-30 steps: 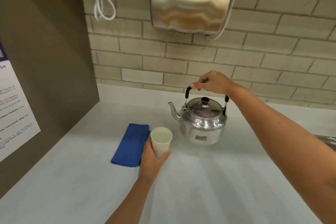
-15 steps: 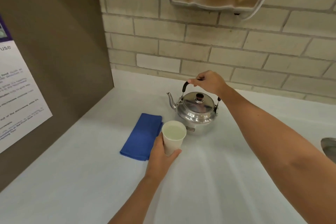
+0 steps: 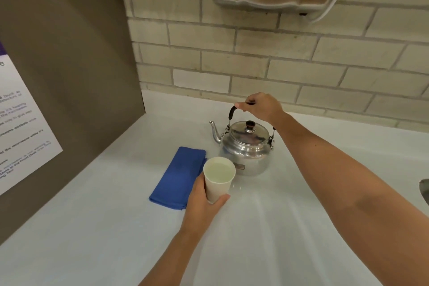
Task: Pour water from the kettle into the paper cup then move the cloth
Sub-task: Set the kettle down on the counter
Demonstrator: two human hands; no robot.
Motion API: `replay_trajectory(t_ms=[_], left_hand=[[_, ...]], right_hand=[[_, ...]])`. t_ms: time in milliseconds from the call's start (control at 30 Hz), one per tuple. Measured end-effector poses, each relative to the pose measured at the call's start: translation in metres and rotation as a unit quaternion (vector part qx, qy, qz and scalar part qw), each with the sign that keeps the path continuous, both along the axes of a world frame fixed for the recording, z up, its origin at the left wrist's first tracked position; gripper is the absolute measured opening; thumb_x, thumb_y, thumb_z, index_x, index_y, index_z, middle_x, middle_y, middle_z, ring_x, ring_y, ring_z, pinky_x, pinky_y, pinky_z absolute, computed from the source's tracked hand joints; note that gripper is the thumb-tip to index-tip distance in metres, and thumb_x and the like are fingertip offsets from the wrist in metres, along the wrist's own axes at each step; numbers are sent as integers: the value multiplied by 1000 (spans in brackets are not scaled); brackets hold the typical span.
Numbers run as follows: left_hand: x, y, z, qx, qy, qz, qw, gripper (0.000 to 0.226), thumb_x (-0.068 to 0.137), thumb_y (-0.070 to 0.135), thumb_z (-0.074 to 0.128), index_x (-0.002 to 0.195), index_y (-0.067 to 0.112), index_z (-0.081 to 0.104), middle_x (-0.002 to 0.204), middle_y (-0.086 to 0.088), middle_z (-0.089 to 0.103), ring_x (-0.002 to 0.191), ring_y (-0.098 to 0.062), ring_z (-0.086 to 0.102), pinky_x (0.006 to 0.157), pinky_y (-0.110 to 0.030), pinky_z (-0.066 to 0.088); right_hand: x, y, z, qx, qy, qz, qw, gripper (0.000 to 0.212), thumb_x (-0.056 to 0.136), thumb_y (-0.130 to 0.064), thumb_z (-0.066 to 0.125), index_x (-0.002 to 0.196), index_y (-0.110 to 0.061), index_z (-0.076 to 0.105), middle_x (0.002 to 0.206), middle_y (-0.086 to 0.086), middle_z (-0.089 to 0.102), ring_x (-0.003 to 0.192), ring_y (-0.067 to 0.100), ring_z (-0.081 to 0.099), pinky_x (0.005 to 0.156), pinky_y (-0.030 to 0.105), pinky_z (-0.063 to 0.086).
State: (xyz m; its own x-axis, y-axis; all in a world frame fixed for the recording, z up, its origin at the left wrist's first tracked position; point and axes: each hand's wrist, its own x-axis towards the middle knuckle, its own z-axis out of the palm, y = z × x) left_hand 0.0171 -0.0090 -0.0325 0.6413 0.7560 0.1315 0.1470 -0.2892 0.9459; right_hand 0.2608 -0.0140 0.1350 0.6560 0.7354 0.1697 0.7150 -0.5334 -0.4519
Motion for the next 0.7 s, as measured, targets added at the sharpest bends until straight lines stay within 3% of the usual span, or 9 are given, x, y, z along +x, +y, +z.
replay_trajectory(t_ms=[67, 133, 233, 333, 433, 533, 600, 633, 700], left_hand=[[0, 0, 3, -5, -4, -5, 1000, 76, 67, 24, 80, 130, 27, 38, 119, 12, 54, 110, -5, 52, 84, -11, 43], [-4, -2, 4, -11, -6, -15, 1000, 80, 68, 22, 80, 134, 26, 35, 122, 14, 50, 112, -3, 50, 87, -12, 41], [-18, -6, 5, 16, 27, -42, 999, 81, 77, 15, 72, 142, 22, 25, 128, 8, 43, 118, -7, 44, 98, -23, 36], [-33, -7, 8, 68, 52, -17, 996, 64, 89, 2, 51, 144, 15, 21, 130, -2, 44, 122, -17, 45, 102, -26, 36], [-39, 10, 22, 105, 46, 12, 993, 48, 92, -2, 40, 138, 11, 35, 125, -6, 50, 111, -12, 48, 98, -21, 37], [-29, 45, 34, 182, 86, 2, 979, 23, 95, 17, 40, 114, 21, 54, 104, 11, 53, 88, 0, 50, 85, -21, 42], [-19, 72, 37, 258, 176, -69, 948, 36, 96, 13, 35, 131, 9, 43, 124, 2, 51, 108, -13, 52, 99, -37, 41], [-13, 82, 35, 290, 232, -86, 925, 41, 97, 13, 32, 137, 4, 35, 138, -11, 44, 124, -26, 44, 106, -42, 34], [-4, 97, 22, 328, 332, -113, 877, 46, 99, 19, 26, 143, 5, 26, 153, -17, 24, 141, -32, 21, 114, -45, 21]], right_hand=[[-5, -4, 2, 6, -23, 7, 1000, 49, 83, -58, 57, 106, -17, 68, 95, 7, 66, 98, 26, 56, 80, 36, 48], [-17, -16, 3, 41, -84, -8, 996, 49, 85, -53, 57, 121, -20, 60, 122, 12, 56, 121, 32, 41, 96, 49, 40], [-45, -47, -3, 143, -85, -51, 985, 43, 89, -41, 58, 126, -19, 56, 127, 12, 50, 123, 30, 37, 95, 48, 38], [-84, -83, -28, 176, -39, -93, 979, 39, 91, -34, 56, 126, -17, 54, 126, 11, 50, 120, 29, 41, 94, 46, 39], [-123, -115, -63, 133, -54, -133, 981, 39, 91, -27, 54, 128, -12, 52, 125, 15, 52, 117, 33, 46, 90, 48, 43], [-153, -146, -104, 28, -29, -164, 986, 45, 95, -29, 48, 135, -10, 44, 138, 15, 45, 127, 31, 41, 98, 47, 41], [-170, -167, -130, -38, -14, -182, 982, 48, 97, -33, 42, 140, -13, 38, 148, 11, 35, 138, 27, 29, 107, 47, 34], [-178, -178, -141, -67, -14, -187, 980, 49, 98, -36, 39, 142, -16, 35, 151, 8, 30, 142, 26, 23, 110, 47, 29], [-188, -194, -159, -111, -21, -190, 975, 50, 98, -40, 33, 144, -22, 30, 155, 3, 23, 145, 24, 12, 113, 49, 20]])
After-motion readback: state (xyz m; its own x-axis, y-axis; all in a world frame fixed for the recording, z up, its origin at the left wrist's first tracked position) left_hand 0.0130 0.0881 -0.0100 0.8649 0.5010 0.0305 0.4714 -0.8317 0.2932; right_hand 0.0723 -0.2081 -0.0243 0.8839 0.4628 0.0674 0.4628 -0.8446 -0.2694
